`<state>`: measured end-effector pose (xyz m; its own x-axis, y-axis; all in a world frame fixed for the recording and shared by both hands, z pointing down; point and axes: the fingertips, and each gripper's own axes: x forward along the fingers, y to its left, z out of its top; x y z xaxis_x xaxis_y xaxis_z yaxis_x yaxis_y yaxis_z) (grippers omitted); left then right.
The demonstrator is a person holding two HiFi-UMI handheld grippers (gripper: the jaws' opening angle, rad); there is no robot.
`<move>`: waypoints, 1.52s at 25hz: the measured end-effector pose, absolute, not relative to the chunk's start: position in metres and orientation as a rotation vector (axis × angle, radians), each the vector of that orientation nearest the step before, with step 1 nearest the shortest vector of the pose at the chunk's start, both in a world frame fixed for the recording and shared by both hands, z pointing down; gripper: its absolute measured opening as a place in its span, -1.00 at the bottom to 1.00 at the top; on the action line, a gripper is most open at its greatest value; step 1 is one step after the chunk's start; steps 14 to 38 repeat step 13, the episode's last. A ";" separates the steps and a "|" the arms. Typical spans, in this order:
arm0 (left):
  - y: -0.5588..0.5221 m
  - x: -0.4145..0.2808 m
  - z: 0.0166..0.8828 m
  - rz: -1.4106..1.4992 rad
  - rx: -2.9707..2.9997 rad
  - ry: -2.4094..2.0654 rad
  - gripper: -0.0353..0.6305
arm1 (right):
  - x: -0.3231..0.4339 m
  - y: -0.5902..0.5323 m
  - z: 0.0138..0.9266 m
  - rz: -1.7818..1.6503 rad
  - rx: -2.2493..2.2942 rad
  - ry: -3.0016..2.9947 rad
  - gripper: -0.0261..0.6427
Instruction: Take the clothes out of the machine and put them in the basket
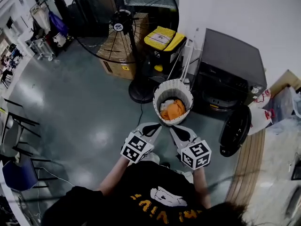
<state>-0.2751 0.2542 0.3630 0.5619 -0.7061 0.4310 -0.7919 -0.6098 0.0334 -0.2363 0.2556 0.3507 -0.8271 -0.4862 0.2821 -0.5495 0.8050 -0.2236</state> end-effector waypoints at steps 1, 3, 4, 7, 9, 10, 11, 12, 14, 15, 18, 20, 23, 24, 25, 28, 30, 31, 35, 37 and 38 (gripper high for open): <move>0.253 -0.275 0.363 0.558 2.575 -1.251 -0.88 | -0.236 0.255 0.351 0.433 0.810 -2.776 -0.86; 0.250 -0.273 0.362 0.544 2.581 -1.248 -0.88 | -0.234 0.252 0.349 0.423 0.820 -2.768 -0.86; 0.248 -0.273 0.362 0.536 2.584 -1.248 -0.88 | -0.233 0.251 0.348 0.419 0.825 -2.766 -0.86; 0.244 -0.270 0.360 0.518 2.595 -1.247 -0.88 | -0.231 0.248 0.346 0.400 0.835 -2.759 -0.86; 0.244 -0.269 0.359 0.511 2.600 -1.243 -0.88 | -0.230 0.248 0.346 0.392 0.840 -2.752 -0.86; 0.244 -0.269 0.359 0.509 2.602 -1.242 -0.88 | -0.230 0.249 0.346 0.389 0.842 -2.749 -0.86; 0.245 -0.268 0.359 0.508 2.604 -1.241 -0.88 | -0.230 0.250 0.346 0.388 0.843 -2.746 -0.86; 0.245 -0.268 0.360 0.506 2.606 -1.241 -0.88 | -0.230 0.250 0.346 0.386 0.844 -2.744 -0.86; 0.246 -0.268 0.360 0.505 2.608 -1.241 -0.88 | -0.230 0.251 0.347 0.384 0.845 -2.741 -0.86; 0.246 -0.268 0.360 0.505 2.608 -1.241 -0.88 | -0.230 0.251 0.347 0.384 0.845 -2.741 -0.86; 0.246 -0.268 0.360 0.505 2.608 -1.241 -0.88 | -0.230 0.251 0.347 0.384 0.845 -2.741 -0.86; 0.246 -0.268 0.360 0.505 2.608 -1.241 -0.88 | -0.230 0.251 0.347 0.384 0.845 -2.741 -0.86; 0.246 -0.268 0.360 0.505 2.608 -1.241 -0.88 | -0.230 0.251 0.347 0.384 0.845 -2.741 -0.86; 0.246 -0.268 0.360 0.505 2.608 -1.241 -0.88 | -0.230 0.251 0.347 0.384 0.845 -2.741 -0.86; 0.246 -0.268 0.360 0.505 2.608 -1.241 -0.88 | -0.230 0.251 0.347 0.384 0.845 -2.741 -0.86; 0.246 -0.268 0.360 0.505 2.608 -1.241 -0.88 | -0.230 0.251 0.347 0.384 0.845 -2.741 -0.86; 0.246 -0.268 0.360 0.505 2.608 -1.241 -0.88 | -0.230 0.251 0.347 0.384 0.845 -2.741 -0.86; 0.246 -0.268 0.360 0.505 2.608 -1.241 -0.88 | -0.230 0.251 0.347 0.384 0.845 -2.741 -0.86; 0.246 -0.268 0.360 0.505 2.608 -1.241 -0.88 | -0.230 0.251 0.347 0.384 0.845 -2.741 -0.86; 0.246 -0.268 0.360 0.505 2.608 -1.241 -0.88 | -0.230 0.251 0.347 0.384 0.845 -2.741 -0.86; 0.246 -0.268 0.360 0.505 2.608 -1.241 -0.88 | -0.230 0.251 0.347 0.384 0.845 -2.741 -0.86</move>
